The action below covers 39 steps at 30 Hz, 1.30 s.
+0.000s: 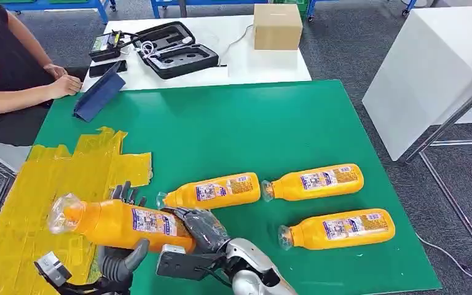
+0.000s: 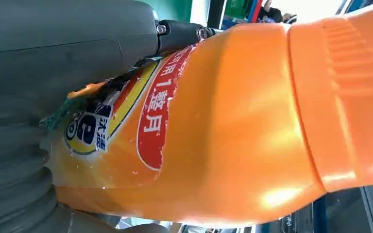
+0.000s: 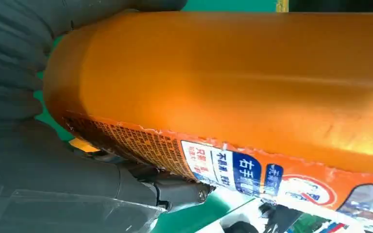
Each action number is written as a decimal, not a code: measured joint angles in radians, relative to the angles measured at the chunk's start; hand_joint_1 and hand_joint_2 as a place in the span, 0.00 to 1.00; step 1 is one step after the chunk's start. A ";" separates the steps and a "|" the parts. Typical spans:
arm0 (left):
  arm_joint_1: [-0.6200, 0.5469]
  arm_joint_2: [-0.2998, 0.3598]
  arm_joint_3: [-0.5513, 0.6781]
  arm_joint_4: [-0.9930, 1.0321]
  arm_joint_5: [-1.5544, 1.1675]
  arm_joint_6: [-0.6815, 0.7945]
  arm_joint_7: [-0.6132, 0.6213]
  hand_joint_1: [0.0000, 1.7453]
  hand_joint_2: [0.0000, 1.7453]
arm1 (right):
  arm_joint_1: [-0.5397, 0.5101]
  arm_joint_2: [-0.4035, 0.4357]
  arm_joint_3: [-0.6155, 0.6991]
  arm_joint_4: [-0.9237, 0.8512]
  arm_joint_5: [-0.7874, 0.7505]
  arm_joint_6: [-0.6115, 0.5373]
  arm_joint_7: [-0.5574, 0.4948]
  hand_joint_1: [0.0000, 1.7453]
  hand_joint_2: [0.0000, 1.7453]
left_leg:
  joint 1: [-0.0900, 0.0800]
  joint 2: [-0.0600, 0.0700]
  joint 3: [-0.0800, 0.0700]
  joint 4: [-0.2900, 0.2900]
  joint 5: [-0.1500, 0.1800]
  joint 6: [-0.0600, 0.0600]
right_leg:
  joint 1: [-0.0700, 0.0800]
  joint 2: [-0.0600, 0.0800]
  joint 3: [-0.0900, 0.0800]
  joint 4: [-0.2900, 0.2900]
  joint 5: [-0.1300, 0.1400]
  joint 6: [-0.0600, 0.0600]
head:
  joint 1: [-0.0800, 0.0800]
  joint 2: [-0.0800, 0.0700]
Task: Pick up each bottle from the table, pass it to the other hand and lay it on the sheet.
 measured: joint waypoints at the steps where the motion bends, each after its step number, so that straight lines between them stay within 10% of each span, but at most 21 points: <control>1: 0.001 0.000 -0.001 0.000 0.010 -0.002 0.000 0.00 1.00 | 0.000 0.001 0.003 0.003 0.004 0.003 0.000 1.00 1.00 | 0.000 0.000 0.000 0.000 0.000 0.000 | 0.000 0.000 0.000 0.000 0.000 0.000 | 0.000 0.000; 6: 0.006 0.007 -0.001 0.009 0.060 -0.016 0.000 0.04 1.00 | -0.001 0.017 0.035 0.048 0.044 0.001 -0.008 1.00 1.00 | 0.000 0.000 0.000 0.000 0.000 0.000 | 0.000 0.000 -0.001 0.000 0.000 0.000 | 0.000 0.000; 7: 0.010 0.010 0.000 0.012 0.063 -0.019 0.000 1.00 1.00 | -0.001 0.019 0.041 0.057 0.050 -0.004 -0.008 1.00 1.00 | 0.000 0.000 0.000 0.000 0.000 0.000 | 0.000 0.000 -0.001 0.000 0.000 0.000 | 0.000 0.000; 28: 0.009 0.023 0.002 0.037 0.028 -0.007 -0.043 1.00 1.00 | 0.003 0.008 0.040 0.077 0.064 -0.045 -0.007 0.90 1.00 | 0.000 0.001 -0.001 0.000 0.000 0.000 | 0.000 0.000 -0.002 0.000 0.000 0.000 | 0.000 0.000; 29: 0.008 0.023 0.000 0.034 0.026 -0.004 -0.043 1.00 1.00 | 0.004 0.008 0.037 0.071 0.064 -0.045 -0.007 0.00 1.00 | 0.000 0.001 -0.001 0.000 0.000 0.000 | 0.000 0.001 -0.002 0.000 0.000 0.000 | 0.000 0.000; 30: 0.008 0.023 -0.003 0.031 0.023 -0.002 -0.043 1.00 1.00 | 0.006 0.006 0.035 0.066 0.065 -0.045 -0.007 0.00 0.00 | 0.000 0.001 -0.001 0.000 0.000 0.000 | 0.000 0.001 -0.002 0.000 0.000 0.000 | 0.000 0.000; 39: -0.007 0.015 0.034 -0.096 -0.330 0.327 -0.103 1.00 1.00 | 0.026 -0.043 -0.033 -0.044 0.042 -0.047 0.036 0.00 0.00 | 0.000 0.000 -0.001 0.000 0.000 0.000 | 0.000 0.000 -0.002 0.000 0.000 0.000 | 0.000 0.000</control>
